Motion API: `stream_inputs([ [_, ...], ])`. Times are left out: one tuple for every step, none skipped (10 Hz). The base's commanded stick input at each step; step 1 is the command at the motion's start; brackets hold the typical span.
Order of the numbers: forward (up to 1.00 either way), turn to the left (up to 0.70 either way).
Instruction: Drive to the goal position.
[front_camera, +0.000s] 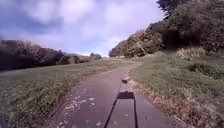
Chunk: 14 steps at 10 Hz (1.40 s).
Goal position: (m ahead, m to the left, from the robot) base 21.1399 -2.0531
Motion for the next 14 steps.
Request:
stream_inputs([
  [0.0, 0.0],
  [0.0, 0.0],
  [0.0, 0.0],
  [0.02, 0.0],
  [0.01, 0.0],
  [0.0, 0.0],
  [0.0, 0.0],
  [0.03, 0.0],
  [0.01, 0.0],
  [0.0, 0.0],
  [0.0, 0.0],
  [0.0, 0.0],
  [0.0, 0.0],
  [0.0, 0.0],
])
